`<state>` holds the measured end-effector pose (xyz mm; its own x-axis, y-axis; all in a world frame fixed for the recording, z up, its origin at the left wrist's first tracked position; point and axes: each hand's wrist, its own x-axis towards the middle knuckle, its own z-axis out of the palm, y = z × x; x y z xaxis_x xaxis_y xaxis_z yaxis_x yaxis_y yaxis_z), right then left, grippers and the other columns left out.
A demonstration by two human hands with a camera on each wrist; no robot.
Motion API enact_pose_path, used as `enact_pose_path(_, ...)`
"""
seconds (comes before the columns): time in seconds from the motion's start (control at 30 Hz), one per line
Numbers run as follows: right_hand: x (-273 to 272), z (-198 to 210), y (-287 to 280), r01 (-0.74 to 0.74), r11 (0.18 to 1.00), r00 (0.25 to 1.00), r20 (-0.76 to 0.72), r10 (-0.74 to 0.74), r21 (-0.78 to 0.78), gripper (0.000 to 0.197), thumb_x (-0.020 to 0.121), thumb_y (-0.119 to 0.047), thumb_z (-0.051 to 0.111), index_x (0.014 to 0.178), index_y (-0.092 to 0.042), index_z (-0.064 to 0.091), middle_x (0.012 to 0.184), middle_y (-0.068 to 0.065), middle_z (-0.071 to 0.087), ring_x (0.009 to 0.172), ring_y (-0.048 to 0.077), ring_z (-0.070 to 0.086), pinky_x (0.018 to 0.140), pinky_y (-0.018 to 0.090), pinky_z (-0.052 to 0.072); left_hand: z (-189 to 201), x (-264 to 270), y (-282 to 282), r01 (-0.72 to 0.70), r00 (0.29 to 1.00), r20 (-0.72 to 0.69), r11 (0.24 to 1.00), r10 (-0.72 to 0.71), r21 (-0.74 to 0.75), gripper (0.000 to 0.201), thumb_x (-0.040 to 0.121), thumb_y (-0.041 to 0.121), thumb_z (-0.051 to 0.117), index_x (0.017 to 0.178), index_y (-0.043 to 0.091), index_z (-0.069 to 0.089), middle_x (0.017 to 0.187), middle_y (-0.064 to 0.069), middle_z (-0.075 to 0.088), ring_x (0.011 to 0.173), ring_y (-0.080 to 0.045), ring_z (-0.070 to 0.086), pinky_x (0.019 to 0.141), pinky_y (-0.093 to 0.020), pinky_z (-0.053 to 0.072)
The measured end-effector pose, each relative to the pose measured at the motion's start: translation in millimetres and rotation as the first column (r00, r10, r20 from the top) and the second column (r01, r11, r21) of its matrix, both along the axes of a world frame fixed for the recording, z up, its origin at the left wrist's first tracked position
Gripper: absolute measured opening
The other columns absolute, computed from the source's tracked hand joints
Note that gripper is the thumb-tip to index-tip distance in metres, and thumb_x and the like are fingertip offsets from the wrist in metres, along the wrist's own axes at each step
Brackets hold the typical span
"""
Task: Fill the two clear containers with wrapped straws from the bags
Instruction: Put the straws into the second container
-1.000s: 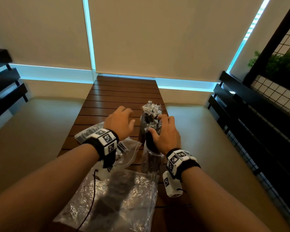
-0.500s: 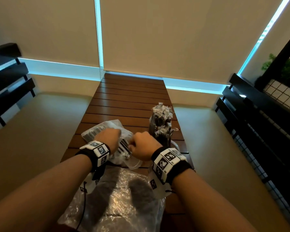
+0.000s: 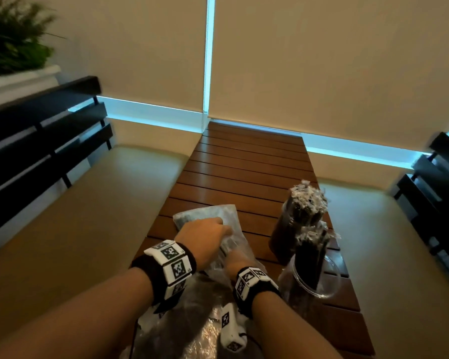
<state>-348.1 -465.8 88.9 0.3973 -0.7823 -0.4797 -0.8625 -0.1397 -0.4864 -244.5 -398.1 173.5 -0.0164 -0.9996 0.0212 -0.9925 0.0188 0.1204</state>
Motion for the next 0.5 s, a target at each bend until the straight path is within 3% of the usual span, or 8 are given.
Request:
enact_pose_path(0.03, 2.3, -6.0, -4.1, -0.005, 1.0, 1.0, -0.001, 0.005, -0.022, 0.023, 0.098, -0.019, 0.046, 0.118, -0.03, 0.05, 0.131, 0.014, 0.056, 0.118, 0.031, 0.055, 0.098, 0.037, 0.045, -1.3, 1.3, 0.8, 0.006, 1.0, 0.005, 1.0, -0.006, -0.004, 0.036, 0.093, 0.016, 0.055, 0.126, 0.029, 0.055, 0.107, 0.003, 0.058, 0.094, -0.02, 0.061, 0.068, -0.03, 0.046)
enact_pose_path(0.13, 13.7, -18.7, -9.9, -0.015, 0.999, 0.998, -0.062, 0.013, -0.031, 0.04, 0.096, -0.019, 0.052, 0.136, -0.018, 0.051, 0.14, 0.007, 0.051, 0.125, 0.027, 0.051, 0.102, 0.033, 0.042, -3.9, 5.2, 1.5, 0.011, 1.0, -0.004, 1.0, -0.011, -0.004, 0.035, 0.093, 0.016, 0.057, 0.126, 0.029, 0.055, 0.109, 0.002, 0.058, 0.096, -0.021, 0.062, 0.077, -0.035, 0.055)
enact_pose_path(0.23, 16.6, -23.3, -15.5, -0.02, 0.999, 0.996, -0.091, 0.016, -0.033, 0.043, 0.095, -0.021, 0.054, 0.136, -0.009, 0.053, 0.139, 0.008, 0.053, 0.126, 0.028, 0.051, 0.099, 0.033, 0.043, -5.5, 10.2, -1.0, 0.002, 1.0, -0.012, 1.0, -0.002, -0.003, 0.033, 0.094, 0.018, 0.054, 0.126, 0.029, 0.056, 0.109, 0.003, 0.058, 0.096, -0.022, 0.062, 0.078, -0.039, 0.056)
enact_pose_path(0.3, 15.1, -20.2, -15.6, -0.026, 0.995, 0.996, -0.085, 0.018, -0.095, 0.038, 0.095, -0.021, 0.055, 0.131, -0.014, 0.056, 0.132, 0.008, 0.057, 0.121, 0.028, 0.055, 0.094, 0.033, 0.045, -6.7, 13.5, -4.1, -0.009, 1.0, -0.02, 1.0, 0.009, -0.012, 0.034, 0.094, 0.017, 0.052, 0.125, 0.029, 0.056, 0.109, 0.003, 0.059, 0.096, -0.021, 0.062, 0.078, -0.039, 0.055)
enact_pose_path(0.4, 8.3, -20.0, -15.7, 0.006, 0.981, 1.0, -0.005, -0.007, -0.195, 0.014, 0.097, -0.02, 0.054, 0.095, -0.033, 0.06, 0.104, -0.007, 0.058, 0.1, 0.019, 0.057, 0.081, 0.028, 0.046, -7.7, 15.9, -9.9, -0.021, 0.999, -0.03, 1.0, 0.02, -0.021, 0.033, 0.093, 0.016, 0.054, 0.124, 0.029, 0.057, 0.109, 0.003, 0.06, 0.097, -0.02, 0.061, 0.08, -0.038, 0.055)
enact_pose_path(0.43, 6.5, -16.4, -14.9, 0.005, 0.975, 1.0, -0.003, -0.006, -0.22, 0.016, 0.096, -0.019, 0.055, 0.093, -0.035, 0.058, 0.104, -0.007, 0.057, 0.1, 0.017, 0.056, 0.08, 0.026, 0.045, -7.7, 16.2, -11.5, -0.026, 0.999, -0.033, 0.999, 0.025, -0.023, 0.032, 0.093, 0.017, 0.054, 0.122, 0.028, 0.057, 0.108, 0.003, 0.061, 0.097, -0.02, 0.061, 0.08, -0.038, 0.054)
enact_pose_path(0.5, -0.8, -4.8, -12.1, -0.024, 0.965, 1.0, 0.0, 0.025, -0.26, 0.027, 0.095, -0.019, 0.057, 0.118, -0.032, 0.057, 0.123, -0.004, 0.057, 0.113, 0.017, 0.056, 0.086, 0.021, 0.042, -9.1, 16.1, -14.3, -0.039, 0.998, -0.041, 0.999, 0.038, -0.015, 0.029, 0.093, 0.018, 0.053, 0.12, 0.027, 0.058, 0.109, 0.002, 0.062, 0.098, -0.021, 0.061, 0.08, -0.037, 0.053)
